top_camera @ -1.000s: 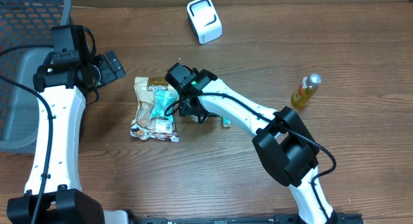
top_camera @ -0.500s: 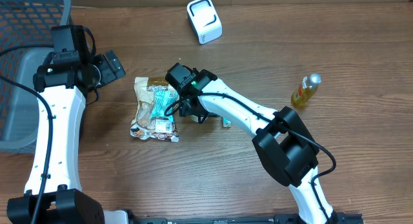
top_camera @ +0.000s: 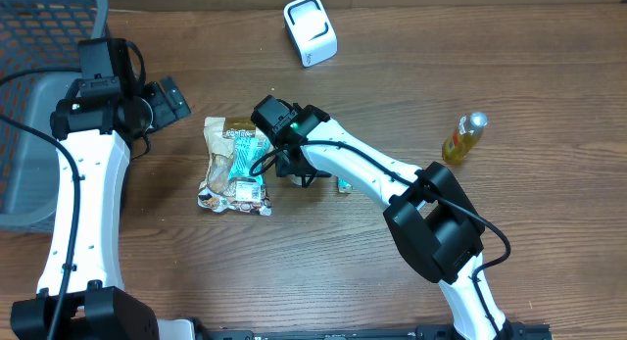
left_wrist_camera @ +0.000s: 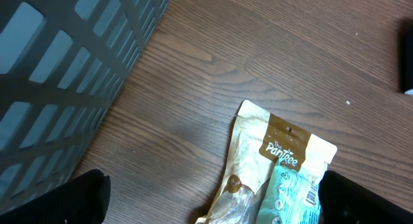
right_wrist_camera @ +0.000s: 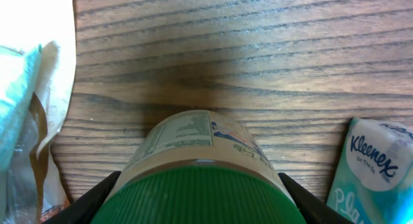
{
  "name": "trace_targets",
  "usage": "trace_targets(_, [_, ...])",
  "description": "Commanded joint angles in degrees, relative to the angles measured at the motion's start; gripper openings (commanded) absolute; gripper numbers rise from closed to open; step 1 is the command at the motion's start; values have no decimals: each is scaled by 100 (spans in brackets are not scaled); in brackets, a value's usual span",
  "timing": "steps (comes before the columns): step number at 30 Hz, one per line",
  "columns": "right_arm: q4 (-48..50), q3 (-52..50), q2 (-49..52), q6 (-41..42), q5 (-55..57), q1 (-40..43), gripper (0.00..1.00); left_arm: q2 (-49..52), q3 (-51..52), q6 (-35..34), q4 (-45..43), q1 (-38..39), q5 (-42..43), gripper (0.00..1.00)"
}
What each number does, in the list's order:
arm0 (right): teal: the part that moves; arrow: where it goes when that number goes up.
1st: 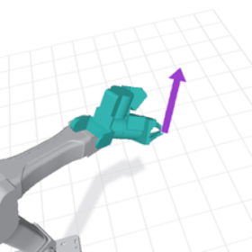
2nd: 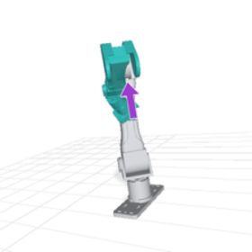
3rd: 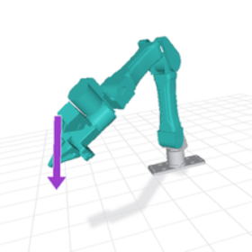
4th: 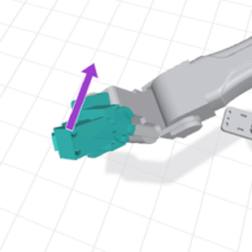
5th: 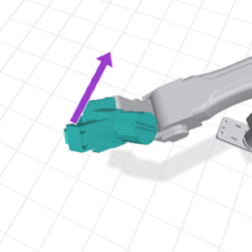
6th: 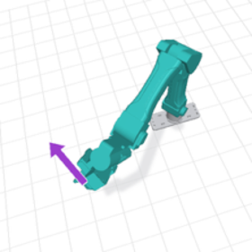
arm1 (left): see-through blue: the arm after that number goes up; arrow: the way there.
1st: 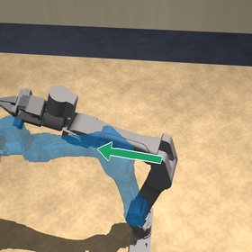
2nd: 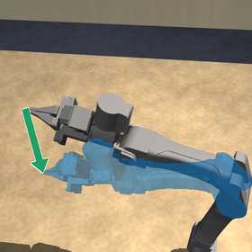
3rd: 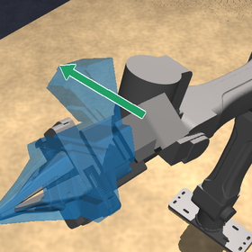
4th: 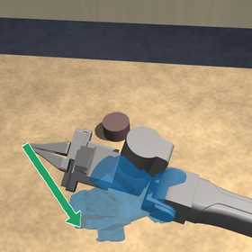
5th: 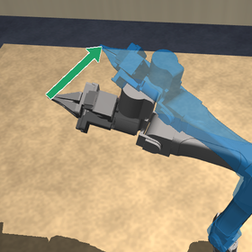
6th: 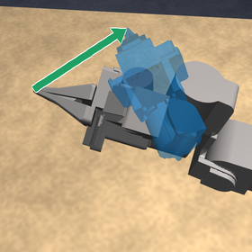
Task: Scan the item barcode
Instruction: 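Lift the green-capped jar with the right gripper and tilt it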
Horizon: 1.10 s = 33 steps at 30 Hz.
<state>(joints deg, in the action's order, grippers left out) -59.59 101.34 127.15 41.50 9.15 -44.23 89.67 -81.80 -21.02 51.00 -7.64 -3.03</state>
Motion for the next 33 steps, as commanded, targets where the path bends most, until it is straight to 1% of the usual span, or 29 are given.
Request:
trace_targets(1, [-109,155,2,7,-358,151,49,22,-44,20,-24,-59,-35,100])
trace_targets(6, [-437,444,-229,7,-1005,400,48,22,-44,22,-24,-59,-35,99])
trace_targets(12, [-1379,890,-457,9,-1456,640,47,22,-44,20,-24,-59,-35,100])
trace_targets(16, [-1893,1005,-525,9,-2116,728,47,22,-44,20,-24,-59,-35,100])
trace_targets(20, [-2205,1008,-525,9,-2728,796,47,22,-44,22,-24,-59,-35,99])
trace_targets(23, [-2413,1008,-525,9,-3036,809,42,22,-44,22,-24,-59,-35,100])
trace_targets(30, [-2761,1008,-525,11,-3788,809,38,22,-44,22,-24,-59,-35,100])
trace_targets(31, [-2804,1008,-525,11,-3884,809,36,22,-44,22,-24,-59,-35,100])
trace_targets(32, [-2826,1008,-525,11,-3934,809,29,22,-44,22,-24,-59,-35,100])
trace_targets(33, [-2850,1008,-525,9,-3978,809,25,22,-44,22,-24,-59,-35,99])
